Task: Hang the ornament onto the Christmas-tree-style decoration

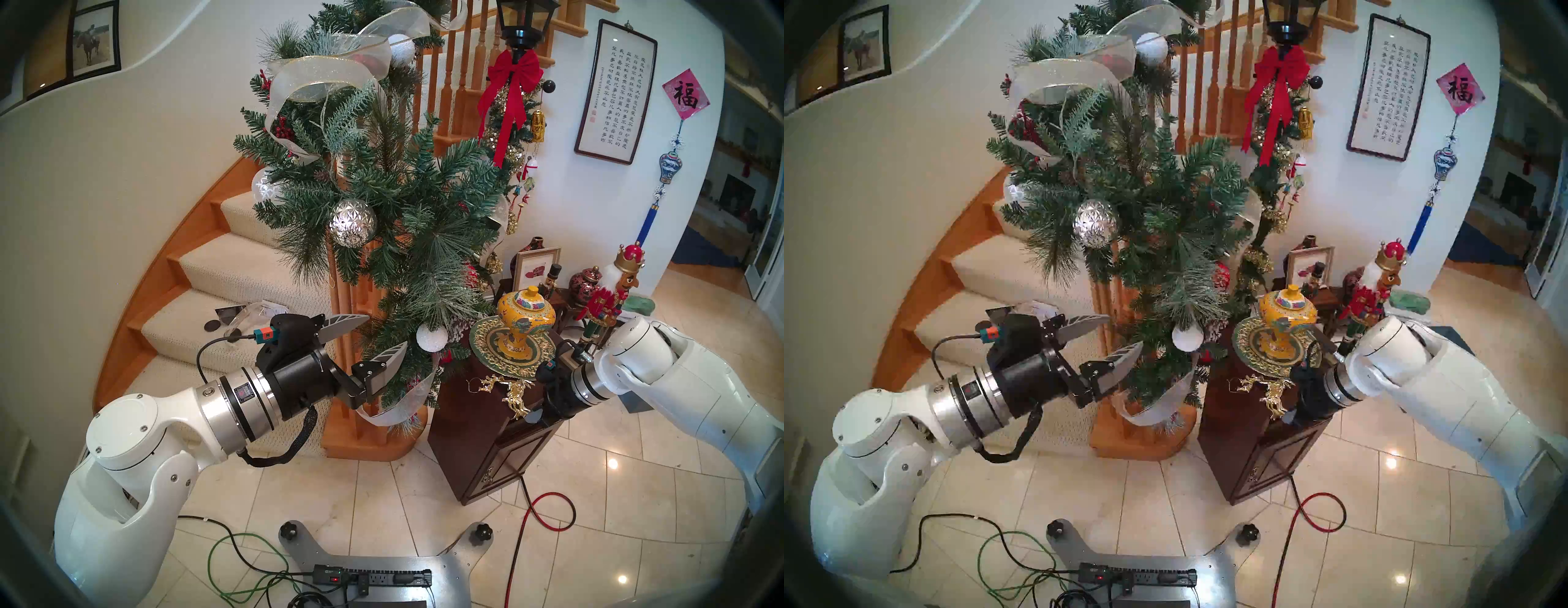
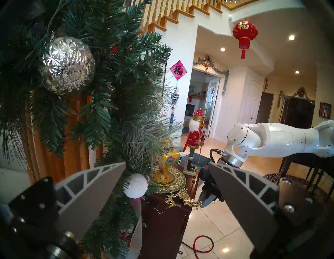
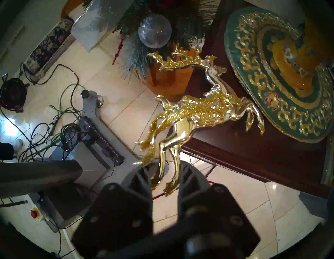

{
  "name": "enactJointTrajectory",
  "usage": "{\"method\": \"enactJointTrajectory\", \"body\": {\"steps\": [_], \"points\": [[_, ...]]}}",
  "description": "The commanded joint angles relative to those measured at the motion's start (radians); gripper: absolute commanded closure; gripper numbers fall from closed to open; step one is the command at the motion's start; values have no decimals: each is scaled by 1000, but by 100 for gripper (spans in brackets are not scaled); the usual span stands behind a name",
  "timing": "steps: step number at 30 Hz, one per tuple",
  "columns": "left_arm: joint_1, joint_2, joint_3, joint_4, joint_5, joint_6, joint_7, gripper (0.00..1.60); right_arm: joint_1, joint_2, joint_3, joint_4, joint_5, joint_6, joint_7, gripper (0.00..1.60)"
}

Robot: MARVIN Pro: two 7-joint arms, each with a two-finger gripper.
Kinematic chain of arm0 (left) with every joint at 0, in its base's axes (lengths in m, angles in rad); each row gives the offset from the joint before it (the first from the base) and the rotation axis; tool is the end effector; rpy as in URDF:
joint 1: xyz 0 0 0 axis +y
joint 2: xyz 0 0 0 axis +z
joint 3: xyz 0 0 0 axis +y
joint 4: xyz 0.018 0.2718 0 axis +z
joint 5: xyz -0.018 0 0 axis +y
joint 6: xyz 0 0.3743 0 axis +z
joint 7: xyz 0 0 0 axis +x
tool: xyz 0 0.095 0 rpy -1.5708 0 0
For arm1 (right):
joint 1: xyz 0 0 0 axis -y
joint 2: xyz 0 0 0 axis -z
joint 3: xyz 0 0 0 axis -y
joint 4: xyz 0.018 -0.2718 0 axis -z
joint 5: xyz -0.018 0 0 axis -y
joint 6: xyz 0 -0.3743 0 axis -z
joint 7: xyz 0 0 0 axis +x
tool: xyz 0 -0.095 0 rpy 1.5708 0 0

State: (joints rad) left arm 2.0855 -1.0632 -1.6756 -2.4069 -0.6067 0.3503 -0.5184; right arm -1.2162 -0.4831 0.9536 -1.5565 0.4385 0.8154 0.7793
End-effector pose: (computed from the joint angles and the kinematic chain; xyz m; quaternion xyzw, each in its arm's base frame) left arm 0.3104 -0.0435 -0.1326 0.6664 -0.2606 0.6158 0.3298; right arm 0.4396 -0.1277 -0.2939 -0.9117 -0.3623 -0.1678 0.0965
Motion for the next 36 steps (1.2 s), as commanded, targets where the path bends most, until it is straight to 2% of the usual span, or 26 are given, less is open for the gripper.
{"method": "enactJointTrajectory", "body": {"steps": [1, 14, 28, 36], "points": [[-1, 0, -2, -6, 0, -1, 0, 0, -8, 47, 39, -27, 26, -5, -1, 160], [-1, 0, -2, -6, 0, -1, 0, 0, -81, 110, 96, -69, 106, -22, -29, 160], [-1, 0, -1, -6, 0, -1, 0, 0, -188, 221, 171, -118, 225, -83, -54, 160], [-1, 0, -1, -6, 0, -1, 0, 0, -275, 299, 227, -148, 325, -138, -78, 160]]}}
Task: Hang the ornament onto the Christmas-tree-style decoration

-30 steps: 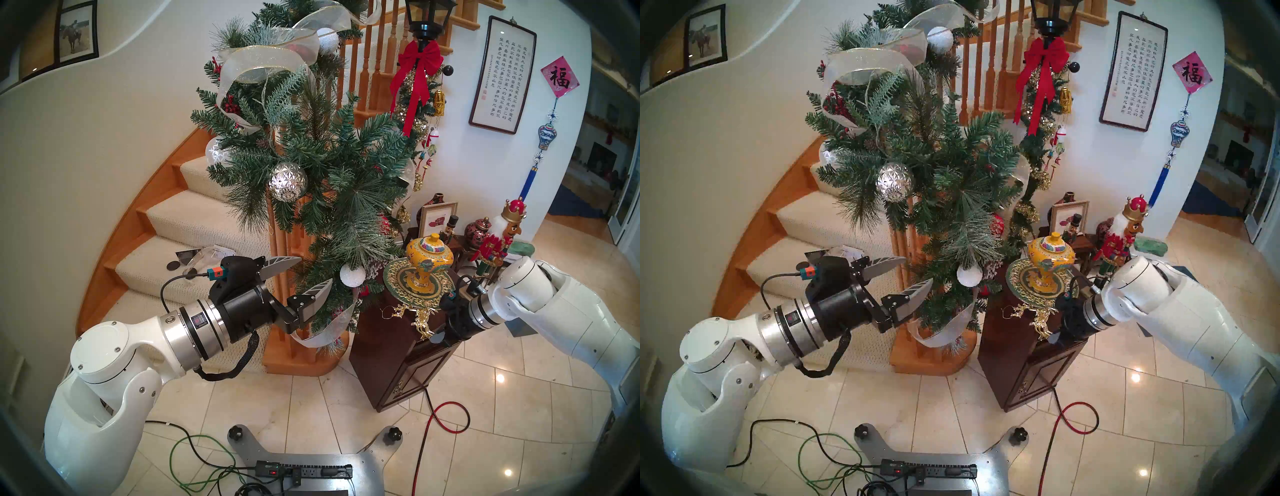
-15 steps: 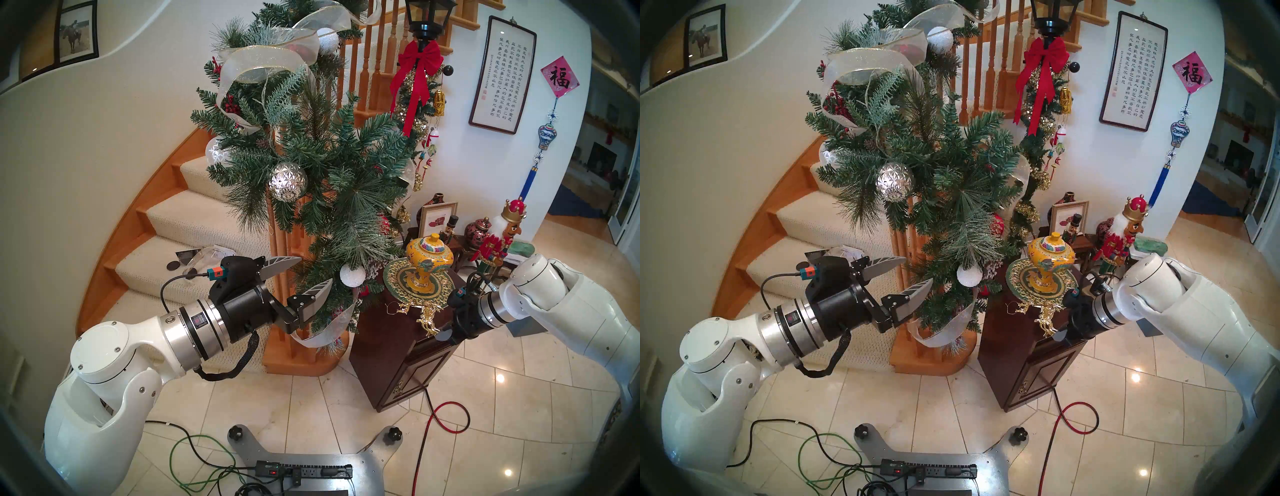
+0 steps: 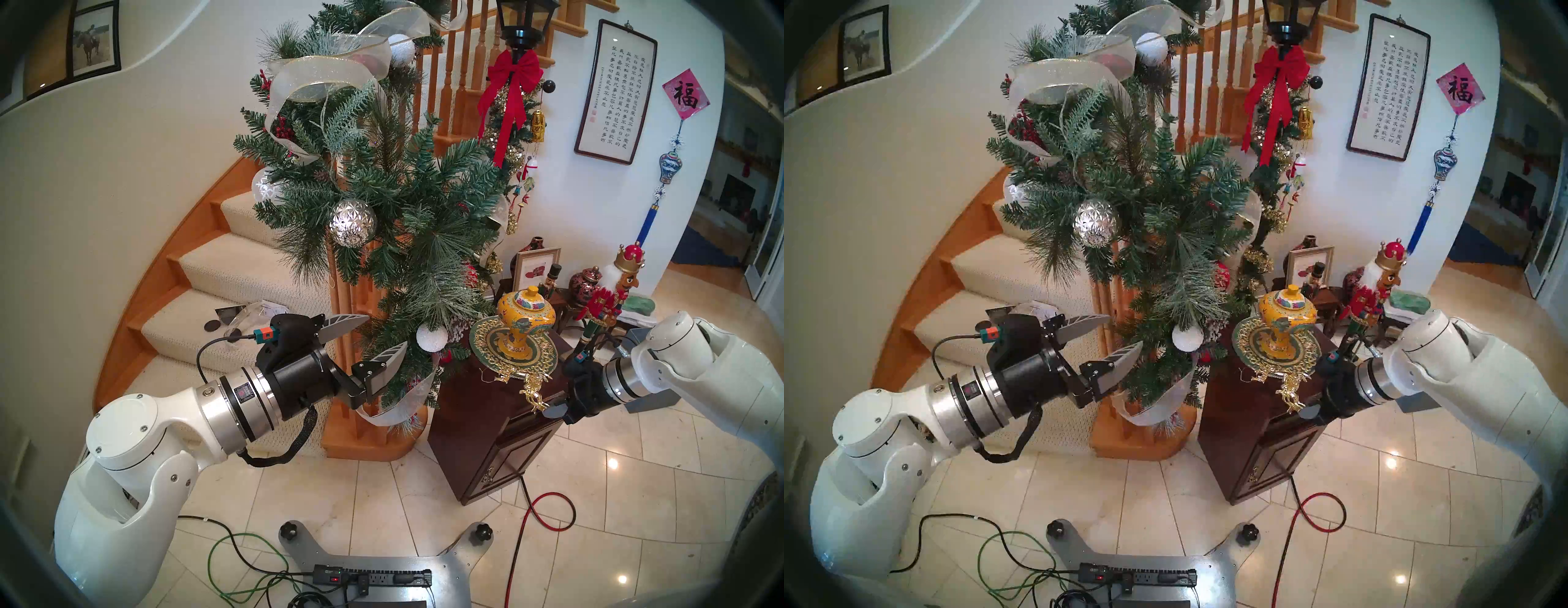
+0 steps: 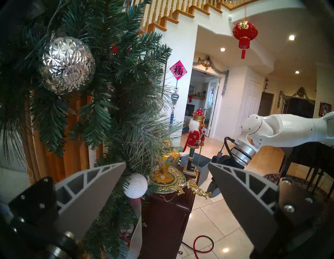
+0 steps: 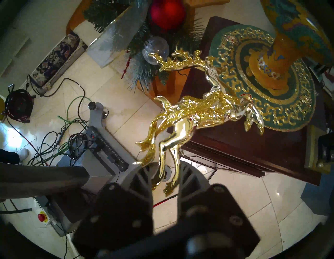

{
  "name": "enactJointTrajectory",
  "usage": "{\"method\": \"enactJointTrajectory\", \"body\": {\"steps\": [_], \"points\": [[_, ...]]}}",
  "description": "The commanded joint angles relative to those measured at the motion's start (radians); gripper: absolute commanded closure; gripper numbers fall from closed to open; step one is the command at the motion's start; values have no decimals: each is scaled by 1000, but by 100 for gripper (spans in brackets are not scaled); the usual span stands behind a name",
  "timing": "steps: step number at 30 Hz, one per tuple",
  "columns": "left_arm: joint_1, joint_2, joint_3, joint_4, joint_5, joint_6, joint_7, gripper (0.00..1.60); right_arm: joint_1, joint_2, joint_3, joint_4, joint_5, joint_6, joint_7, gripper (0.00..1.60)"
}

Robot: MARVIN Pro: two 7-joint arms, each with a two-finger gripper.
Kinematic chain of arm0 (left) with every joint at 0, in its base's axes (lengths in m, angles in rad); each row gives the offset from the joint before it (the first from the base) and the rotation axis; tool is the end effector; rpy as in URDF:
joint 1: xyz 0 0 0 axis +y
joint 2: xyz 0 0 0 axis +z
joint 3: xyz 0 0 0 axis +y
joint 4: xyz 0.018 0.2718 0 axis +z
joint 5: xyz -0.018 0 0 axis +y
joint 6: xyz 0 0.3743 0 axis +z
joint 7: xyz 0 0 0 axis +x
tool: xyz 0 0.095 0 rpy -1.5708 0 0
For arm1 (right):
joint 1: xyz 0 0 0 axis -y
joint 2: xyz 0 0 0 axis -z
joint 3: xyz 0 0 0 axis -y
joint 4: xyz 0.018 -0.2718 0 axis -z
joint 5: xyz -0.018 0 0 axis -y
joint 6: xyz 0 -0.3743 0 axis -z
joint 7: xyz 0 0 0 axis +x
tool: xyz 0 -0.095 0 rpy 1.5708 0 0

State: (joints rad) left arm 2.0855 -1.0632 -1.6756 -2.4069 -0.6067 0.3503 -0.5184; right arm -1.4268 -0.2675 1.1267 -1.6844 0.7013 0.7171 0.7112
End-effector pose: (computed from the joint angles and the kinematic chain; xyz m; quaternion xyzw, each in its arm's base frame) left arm 0.3104 -0.0435 -0.1326 0.6664 -0.2606 0.6158 0.3298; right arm 0.4101 -0.1596 -0.2589 -0.9088 -0.3432 -0.2034 0.1218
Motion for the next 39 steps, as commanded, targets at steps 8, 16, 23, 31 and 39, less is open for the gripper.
{"method": "enactJointTrajectory", "body": {"steps": [8, 16, 23, 31, 39], "points": [[-1, 0, -1, -6, 0, -1, 0, 0, -138, 113, 132, -11, 97, -67, -6, 160], [-1, 0, -1, -6, 0, -1, 0, 0, -211, 129, 224, -6, 115, -87, 10, 160], [-1, 0, -1, -6, 0, -1, 0, 0, -262, 139, 309, 0, 126, -94, 43, 160], [-1, 0, -1, -6, 0, -1, 0, 0, -331, 146, 418, 16, 97, -92, 96, 160], [-1, 0, -1, -6, 0, -1, 0, 0, -394, 149, 511, 36, 58, -90, 143, 160]]}}
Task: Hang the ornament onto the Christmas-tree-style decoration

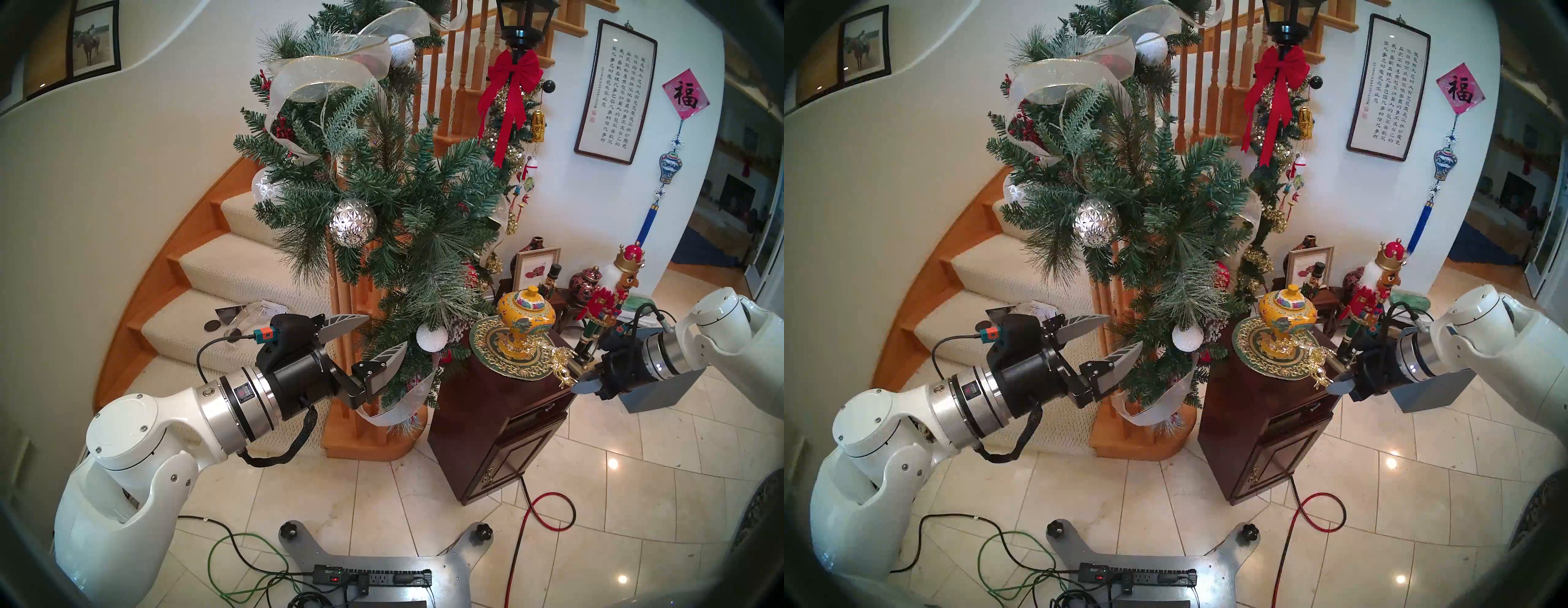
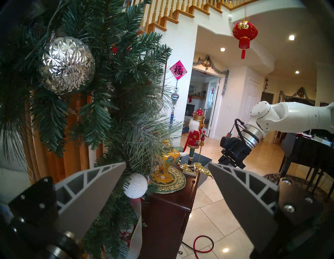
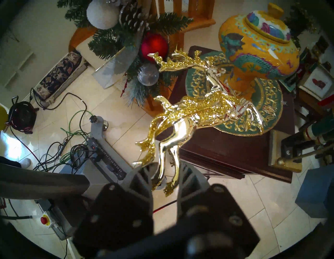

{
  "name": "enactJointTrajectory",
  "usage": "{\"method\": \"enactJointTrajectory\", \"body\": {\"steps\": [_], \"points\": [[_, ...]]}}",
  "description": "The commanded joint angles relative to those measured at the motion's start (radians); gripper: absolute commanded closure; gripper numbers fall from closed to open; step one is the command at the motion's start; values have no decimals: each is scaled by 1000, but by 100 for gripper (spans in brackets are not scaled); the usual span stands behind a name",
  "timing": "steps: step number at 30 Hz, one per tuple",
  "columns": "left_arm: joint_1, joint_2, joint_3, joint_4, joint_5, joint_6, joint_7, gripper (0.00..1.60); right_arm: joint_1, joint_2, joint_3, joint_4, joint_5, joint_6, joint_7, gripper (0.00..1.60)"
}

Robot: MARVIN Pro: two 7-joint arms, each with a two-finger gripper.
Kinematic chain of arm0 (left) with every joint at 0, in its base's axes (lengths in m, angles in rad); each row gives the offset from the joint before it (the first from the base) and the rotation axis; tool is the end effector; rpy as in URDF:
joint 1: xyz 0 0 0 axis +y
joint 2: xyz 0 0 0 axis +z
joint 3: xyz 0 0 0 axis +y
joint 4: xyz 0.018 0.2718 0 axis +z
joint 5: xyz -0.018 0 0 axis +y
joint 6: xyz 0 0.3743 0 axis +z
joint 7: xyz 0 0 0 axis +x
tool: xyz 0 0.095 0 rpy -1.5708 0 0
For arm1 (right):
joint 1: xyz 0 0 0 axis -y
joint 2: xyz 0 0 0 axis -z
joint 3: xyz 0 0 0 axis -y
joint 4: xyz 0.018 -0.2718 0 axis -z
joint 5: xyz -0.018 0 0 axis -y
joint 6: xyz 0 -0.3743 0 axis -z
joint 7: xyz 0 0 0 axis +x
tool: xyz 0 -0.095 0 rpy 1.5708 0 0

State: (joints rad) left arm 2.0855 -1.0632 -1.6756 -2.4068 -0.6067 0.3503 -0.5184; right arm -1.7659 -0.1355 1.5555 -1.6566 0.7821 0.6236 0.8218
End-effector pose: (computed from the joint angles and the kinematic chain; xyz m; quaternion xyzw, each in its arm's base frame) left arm 0.3104 -0.0435 -0.1327 0.6664 -0.2606 0.6158 0.3298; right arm 0.4113 -0.2177 -0.1967 -0.9014 -0.3343 -0.2459 0.1235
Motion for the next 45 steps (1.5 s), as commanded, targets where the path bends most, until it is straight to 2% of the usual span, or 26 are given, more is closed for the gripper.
{"method": "enactJointTrajectory", "body": {"steps": [1, 9, 14, 18, 22, 29, 35, 45], "points": [[-1, 0, -1, -6, 0, -1, 0, 0, -74, 18, 112, 11, -30, 0, 44, 160], [-1, 0, -1, -6, 0, -1, 0, 0, -135, 20, 206, 19, -51, -4, 84, 160], [-1, 0, -1, -6, 0, -1, 0, 0, -166, -9, 284, 23, -87, 5, 128, 160], [-1, 0, -1, -6, 0, -1, 0, 0, -197, -48, 356, 19, -129, 11, 168, 160], [-1, 0, -1, -6, 0, -1, 0, 0, -235, -108, 456, 2, -181, 24, 226, 160], [-1, 0, -1, -6, 0, -1, 0, 0, -273, -174, 568, -33, -244, 37, 283, 160], [-1, 0, -2, -6, 0, -1, 0, 0, -280, -208, 624, -53, -257, 42, 315, 160], [-1, 0, -1, -6, 0, -1, 0, 0, -258, -228, 659, -72, -242, 48, 338, 160]]}}
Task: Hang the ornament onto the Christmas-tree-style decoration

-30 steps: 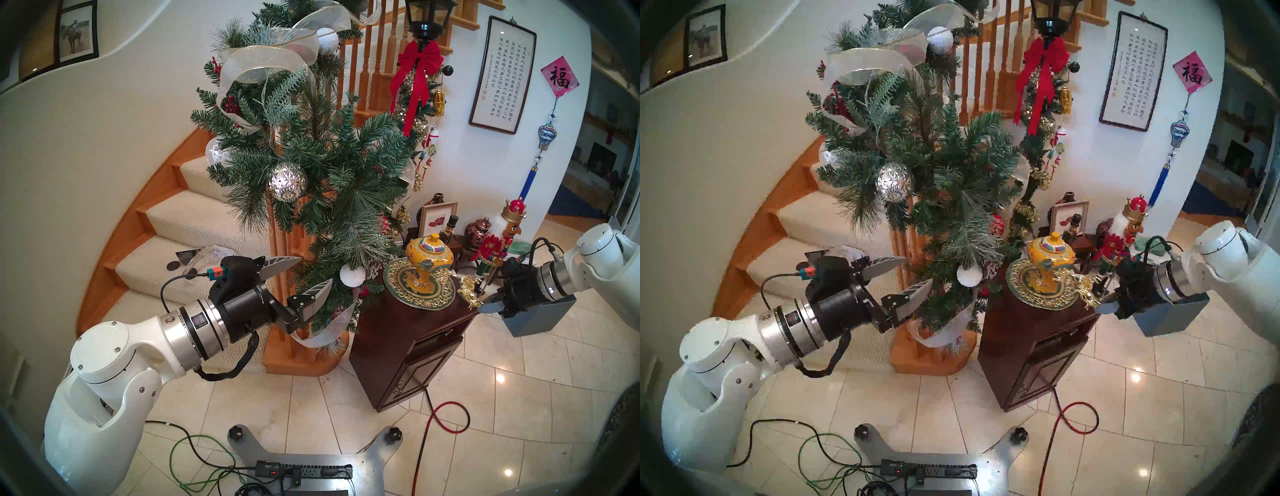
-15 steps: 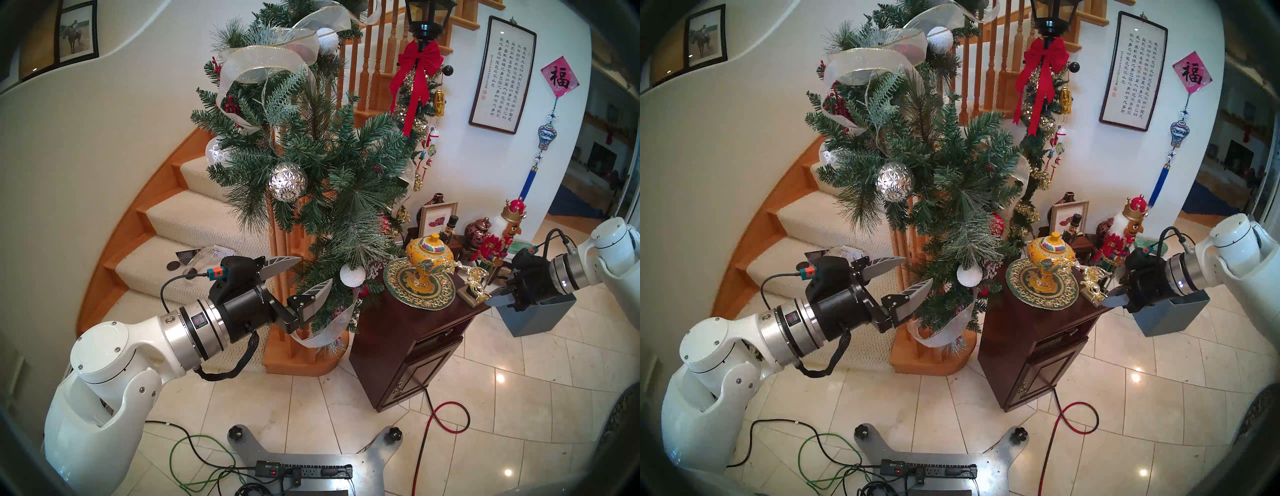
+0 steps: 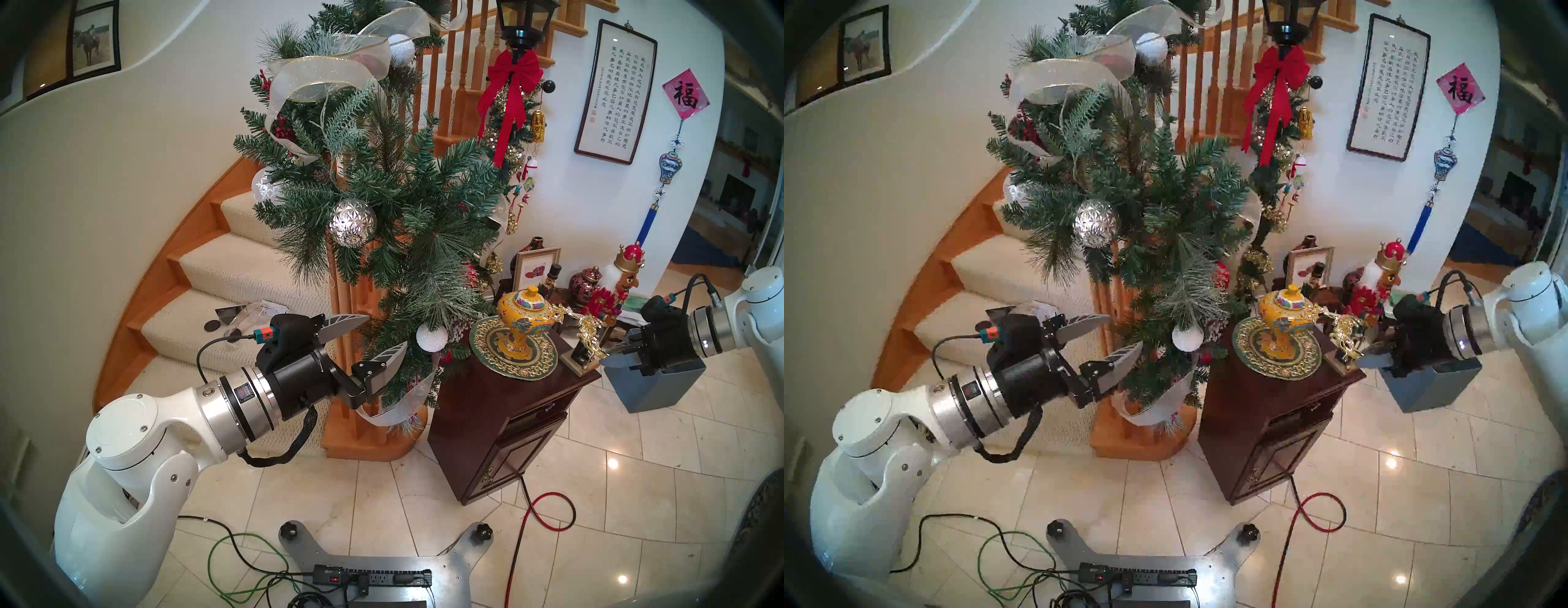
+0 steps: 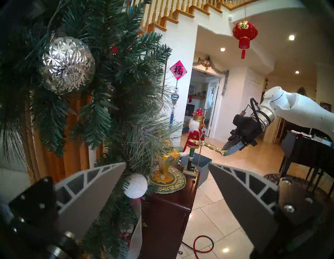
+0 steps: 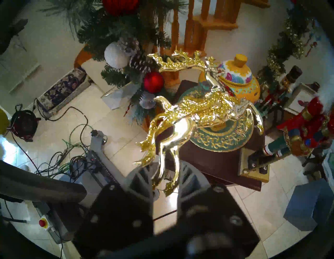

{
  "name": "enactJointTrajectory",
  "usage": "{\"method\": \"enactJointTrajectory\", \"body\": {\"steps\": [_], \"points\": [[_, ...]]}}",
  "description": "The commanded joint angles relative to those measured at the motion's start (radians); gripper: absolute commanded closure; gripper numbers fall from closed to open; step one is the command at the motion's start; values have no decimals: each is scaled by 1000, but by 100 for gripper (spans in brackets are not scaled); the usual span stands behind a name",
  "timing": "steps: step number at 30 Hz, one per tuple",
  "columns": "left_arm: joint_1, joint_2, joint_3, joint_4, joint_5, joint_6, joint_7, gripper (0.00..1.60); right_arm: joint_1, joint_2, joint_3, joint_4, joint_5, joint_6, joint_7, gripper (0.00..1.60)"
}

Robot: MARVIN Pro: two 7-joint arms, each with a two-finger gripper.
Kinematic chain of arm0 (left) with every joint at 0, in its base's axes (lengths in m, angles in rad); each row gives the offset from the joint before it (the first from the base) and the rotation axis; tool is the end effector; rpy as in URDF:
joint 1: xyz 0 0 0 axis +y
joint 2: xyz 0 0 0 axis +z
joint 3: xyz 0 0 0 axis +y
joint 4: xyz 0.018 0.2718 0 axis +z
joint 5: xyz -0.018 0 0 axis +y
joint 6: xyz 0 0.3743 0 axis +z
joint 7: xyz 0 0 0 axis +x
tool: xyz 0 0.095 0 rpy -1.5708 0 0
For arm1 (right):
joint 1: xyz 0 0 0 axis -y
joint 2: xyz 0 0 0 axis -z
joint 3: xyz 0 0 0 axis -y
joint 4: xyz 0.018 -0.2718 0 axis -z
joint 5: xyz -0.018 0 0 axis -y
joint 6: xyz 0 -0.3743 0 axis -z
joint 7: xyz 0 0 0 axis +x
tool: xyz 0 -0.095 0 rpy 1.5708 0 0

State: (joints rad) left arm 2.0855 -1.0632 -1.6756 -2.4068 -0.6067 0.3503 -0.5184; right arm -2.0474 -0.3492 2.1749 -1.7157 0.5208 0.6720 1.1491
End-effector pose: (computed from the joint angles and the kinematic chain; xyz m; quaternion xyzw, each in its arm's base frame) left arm 0.3104 -0.0435 -0.1327 0.6664 -0.2606 0.6158 0.3298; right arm 0.3882 -0.2533 -0.1059 -0.8737 -0.3406 -0.3171 0.1417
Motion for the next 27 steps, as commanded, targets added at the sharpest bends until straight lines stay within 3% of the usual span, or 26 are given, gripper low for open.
{"method": "enactJointTrajectory", "body": {"steps": [1, 14, 27], "points": [[-1, 0, -1, -6, 0, -1, 0, 0, 26, -14, 42, -14, 21, 1, 13, 160], [-1, 0, -1, -6, 0, -1, 0, 0, 56, -10, 65, -7, 70, 9, 30, 160], [-1, 0, -1, -6, 0, -1, 0, 0, 74, 1, 133, -11, 128, 30, 62, 160]]}}
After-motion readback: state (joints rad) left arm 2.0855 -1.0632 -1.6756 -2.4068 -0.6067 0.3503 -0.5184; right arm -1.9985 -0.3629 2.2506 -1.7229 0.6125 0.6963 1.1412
